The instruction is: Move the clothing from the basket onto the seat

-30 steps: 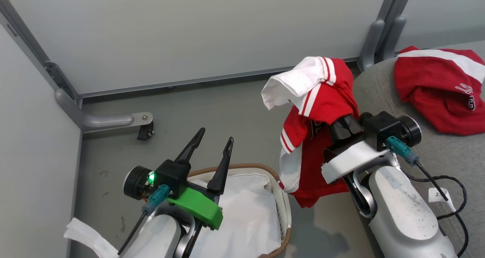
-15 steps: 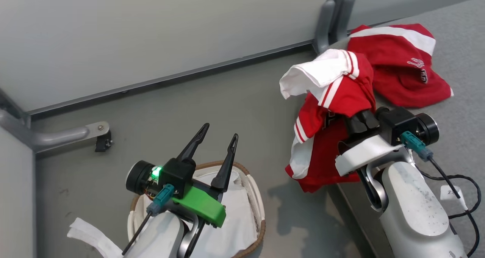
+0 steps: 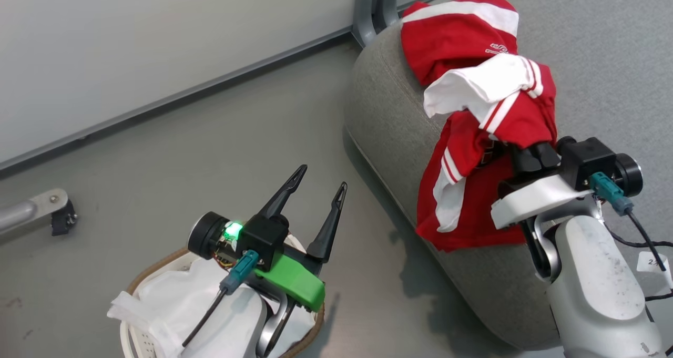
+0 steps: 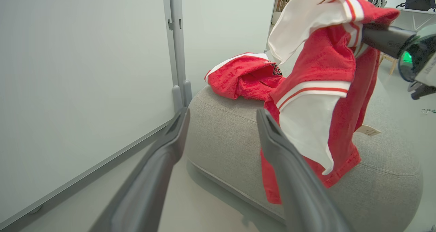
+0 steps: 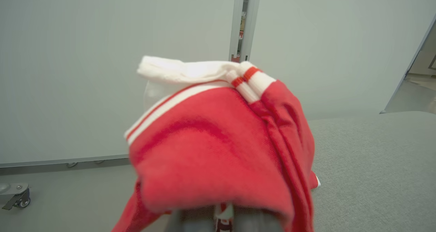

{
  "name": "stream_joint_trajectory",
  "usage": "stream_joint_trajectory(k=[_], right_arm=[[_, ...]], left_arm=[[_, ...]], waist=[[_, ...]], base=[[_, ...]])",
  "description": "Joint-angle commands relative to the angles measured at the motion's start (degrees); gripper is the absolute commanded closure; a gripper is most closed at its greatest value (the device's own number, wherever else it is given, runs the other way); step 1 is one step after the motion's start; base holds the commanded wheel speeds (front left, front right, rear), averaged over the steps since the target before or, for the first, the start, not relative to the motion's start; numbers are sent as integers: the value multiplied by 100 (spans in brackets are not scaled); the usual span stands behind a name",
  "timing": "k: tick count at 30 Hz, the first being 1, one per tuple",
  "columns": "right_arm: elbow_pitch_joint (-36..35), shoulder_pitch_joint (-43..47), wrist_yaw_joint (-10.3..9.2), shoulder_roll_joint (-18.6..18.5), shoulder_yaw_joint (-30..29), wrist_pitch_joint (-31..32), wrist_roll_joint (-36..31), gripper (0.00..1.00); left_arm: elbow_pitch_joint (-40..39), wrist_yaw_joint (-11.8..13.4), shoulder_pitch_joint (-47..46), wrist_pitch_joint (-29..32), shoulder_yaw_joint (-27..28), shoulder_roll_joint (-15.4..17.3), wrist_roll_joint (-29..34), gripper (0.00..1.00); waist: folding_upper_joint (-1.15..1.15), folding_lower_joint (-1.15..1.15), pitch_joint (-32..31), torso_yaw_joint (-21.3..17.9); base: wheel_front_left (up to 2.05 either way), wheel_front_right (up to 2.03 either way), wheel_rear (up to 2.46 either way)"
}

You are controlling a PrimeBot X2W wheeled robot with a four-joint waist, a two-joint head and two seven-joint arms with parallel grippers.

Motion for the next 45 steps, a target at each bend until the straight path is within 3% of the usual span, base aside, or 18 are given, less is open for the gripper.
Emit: stream_joint_trajectory(k=[1, 10, 16, 24, 31, 38, 40, 41, 43, 44, 45], right_arm=[[-30, -89, -6, -9, -63, -13, -39, 100], [130, -1136, -6, -55, -753, -13, -411, 100], [602, -2513, -6, -635, -1314, -13, -527, 100], [1853, -3721, -6, -1483, -1930, -11, -655, 100], [3065, -4024, -6, -1627, -2422, -11, -1055, 100], [3232, -3743, -6, -1461, -2541, -11, -1384, 100], [3221, -3655, -6, -1397, -2483, -11, -1443, 87], [3197, -3629, -6, -1384, -2469, -12, -1454, 72], [3111, -3541, -6, -1340, -2415, -12, -1458, 56], [3068, -3466, -6, -1314, -2385, -12, -1447, 0], [3024, -3412, -6, -1302, -2353, -12, -1429, 0]], left_arm=[[-16, -14, -100, -4, -30, 34, 63, 0], [-110, -16, -426, -4, -240, 214, 57, 0], [-243, -16, -852, -3, -381, 350, 110, 0], [-421, -16, -1326, -3, -443, 529, 241, 0], [-460, -15, -1495, -4, -448, 551, 347, 0], [-453, 15, -1464, -4, -374, 580, 385, 0], [-436, 26, -1395, -4, -347, 582, 366, 0], [-432, 28, -1373, -4, -335, 580, 358, 0], [-410, 30, -1340, -4, -307, 576, 340, 0], [-408, 30, -1325, -4, -295, 563, 329, 0], [-409, 30, -1311, -4, -285, 552, 324, 0]], waist=[[0, 0, 195, -122], [0, 0, 798, 112], [0, 0, 1589, 470], [0, 0, 2546, 867], [0, 0, 2942, 1050], [0, 0, 2996, 1051], [0, 0, 2938, 1003], [0, 0, 2918, 985], [0, 0, 2854, 940], [0, 0, 2805, 917], [0, 0, 2763, 900]], base=[[0, 0, 0], [0, 0, 0], [0, 0, 0], [0, 0, 0], [0, 0, 0], [0, 0, 0], [0, 0, 0], [0, 0, 0], [0, 0, 0], [0, 0, 0], [0, 0, 0]])
